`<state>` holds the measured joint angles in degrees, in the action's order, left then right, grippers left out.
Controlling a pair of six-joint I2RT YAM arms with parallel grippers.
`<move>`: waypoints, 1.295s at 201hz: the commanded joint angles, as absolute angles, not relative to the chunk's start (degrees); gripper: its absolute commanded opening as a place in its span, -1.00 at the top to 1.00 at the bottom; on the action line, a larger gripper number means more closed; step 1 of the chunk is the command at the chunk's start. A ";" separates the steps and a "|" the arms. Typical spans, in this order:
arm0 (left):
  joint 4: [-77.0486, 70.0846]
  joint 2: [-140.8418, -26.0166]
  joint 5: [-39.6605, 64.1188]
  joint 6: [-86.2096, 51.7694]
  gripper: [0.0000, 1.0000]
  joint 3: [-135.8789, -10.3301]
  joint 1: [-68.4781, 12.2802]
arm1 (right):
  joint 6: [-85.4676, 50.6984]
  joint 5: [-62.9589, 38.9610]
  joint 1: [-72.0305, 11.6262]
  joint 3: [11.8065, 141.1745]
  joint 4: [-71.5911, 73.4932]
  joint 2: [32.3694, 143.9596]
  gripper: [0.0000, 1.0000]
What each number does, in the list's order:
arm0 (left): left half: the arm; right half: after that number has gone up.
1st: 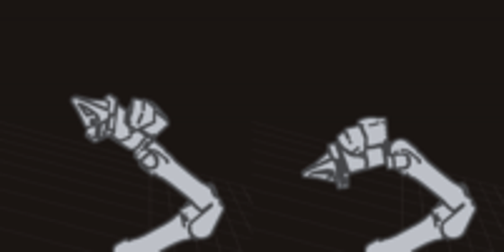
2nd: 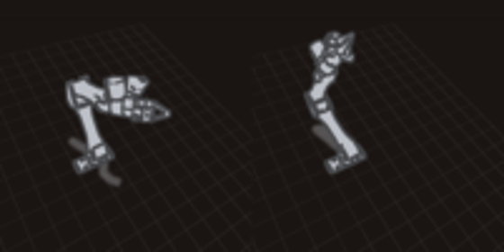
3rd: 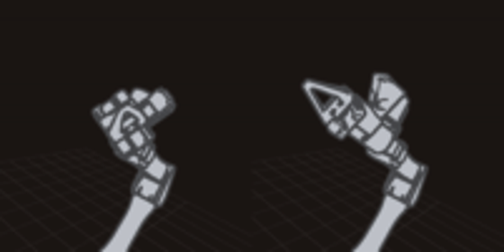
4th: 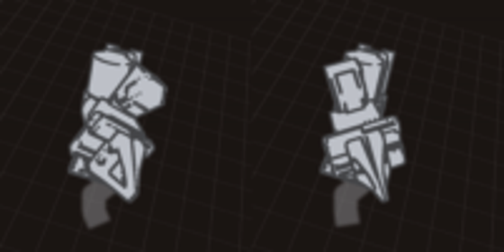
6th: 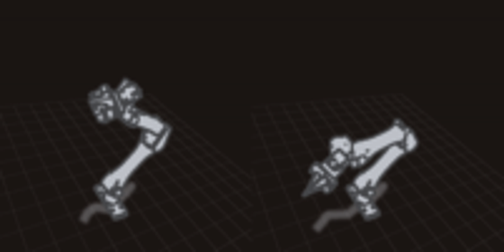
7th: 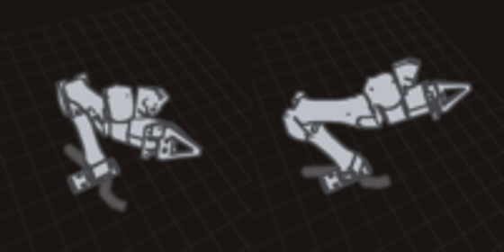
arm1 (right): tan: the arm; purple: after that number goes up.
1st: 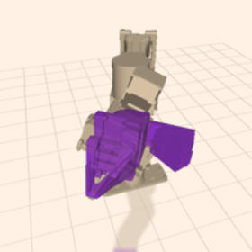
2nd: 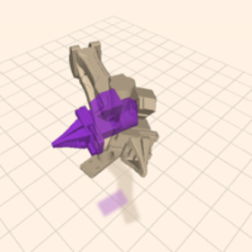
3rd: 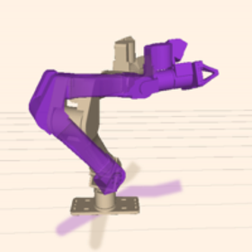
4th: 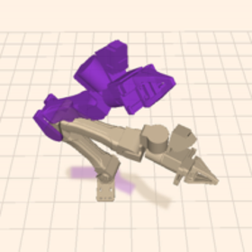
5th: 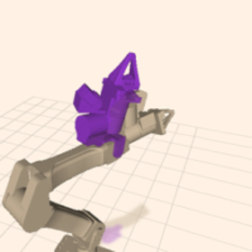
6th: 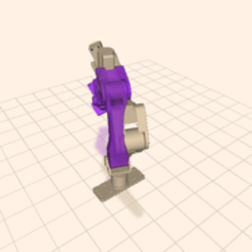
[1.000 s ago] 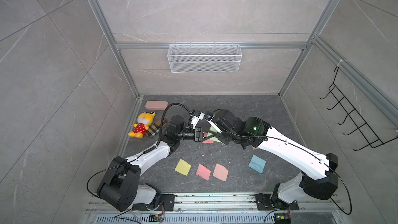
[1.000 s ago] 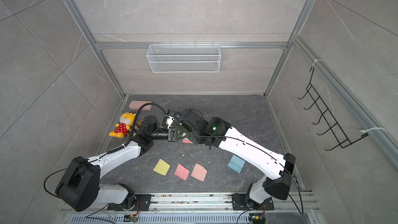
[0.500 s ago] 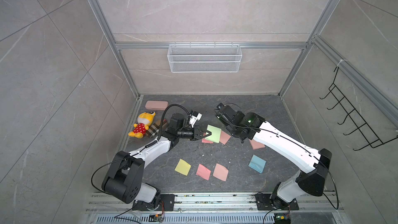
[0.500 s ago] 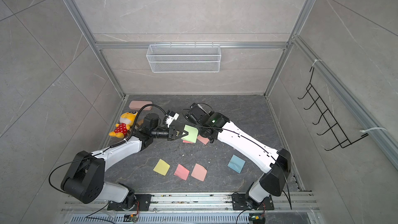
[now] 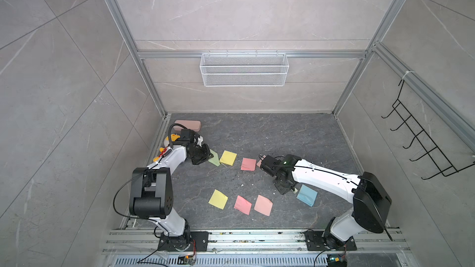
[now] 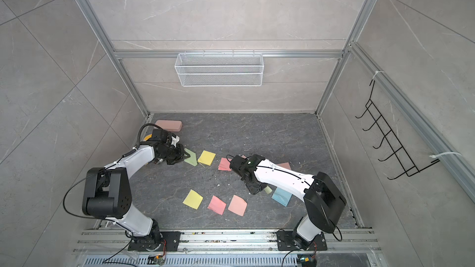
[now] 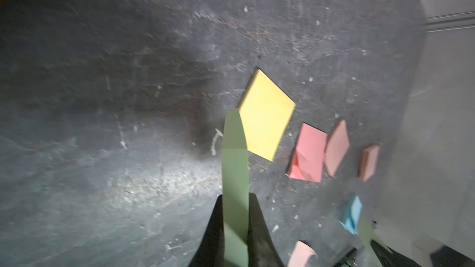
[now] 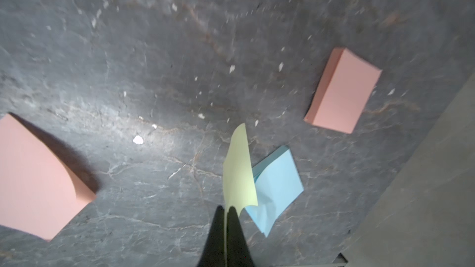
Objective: Tear off pages from different memo pads
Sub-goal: Place the paper at the center of the board.
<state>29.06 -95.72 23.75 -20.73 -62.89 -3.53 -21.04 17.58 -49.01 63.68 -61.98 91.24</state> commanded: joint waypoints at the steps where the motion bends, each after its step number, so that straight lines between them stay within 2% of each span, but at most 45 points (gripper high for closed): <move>1: 36.33 -99.53 15.90 -14.27 1.00 -66.25 -3.78 | -25.86 12.25 -49.88 61.76 -62.26 92.10 1.00; 43: 35.13 -103.58 11.46 -15.09 1.00 -67.56 -4.04 | -27.56 8.76 -53.18 58.87 -58.52 95.47 1.00; 58: 35.99 -104.60 9.58 -15.40 0.87 -67.92 -4.46 | -28.40 5.61 -53.81 56.58 -55.85 96.78 1.00; 76: 38.09 -104.53 5.54 -15.77 0.50 -68.44 -4.59 | -28.82 3.54 -54.22 55.08 -53.66 96.90 1.00; 87: 39.22 -104.09 3.96 -16.06 0.26 -68.93 -4.57 | -28.72 1.16 -54.15 54.39 -51.71 96.61 0.78; 100: 39.76 -103.17 4.62 -16.42 0.05 -69.34 -4.57 | -27.71 -3.49 -53.80 53.07 -48.32 95.93 0.35; 109: 39.90 -102.23 5.57 -16.52 -0.04 -69.51 -4.57 | -26.80 -7.50 -52.16 52.53 -47.28 95.98 0.21; 143: 42.65 -98.20 6.95 -15.56 -0.07 -71.06 -4.57 | -25.30 -21.54 -42.44 51.49 -45.88 85.77 0.08; 166: 44.59 -94.95 5.06 -15.36 -0.07 -72.69 -5.48 | -24.73 -19.52 -33.52 54.83 -51.23 79.28 0.05; 183: 45.16 -93.44 1.53 -16.19 -0.07 -74.68 -10.69 | -26.65 -15.07 -24.07 54.30 -53.46 77.01 0.04; 209: 42.91 -95.77 3.66 -20.46 -0.06 -78.66 -24.07 | -32.16 -7.88 -13.39 49.59 -53.35 72.04 -0.09; 235: 37.74 -102.63 10.38 -24.15 -0.06 -84.60 -38.08 | -35.54 -10.46 -4.12 44.40 -51.70 67.84 -0.33; 260: 32.93 -111.89 18.43 -27.39 -0.05 -91.72 -47.45 | -36.39 -15.56 2.10 38.97 -49.32 65.49 -0.42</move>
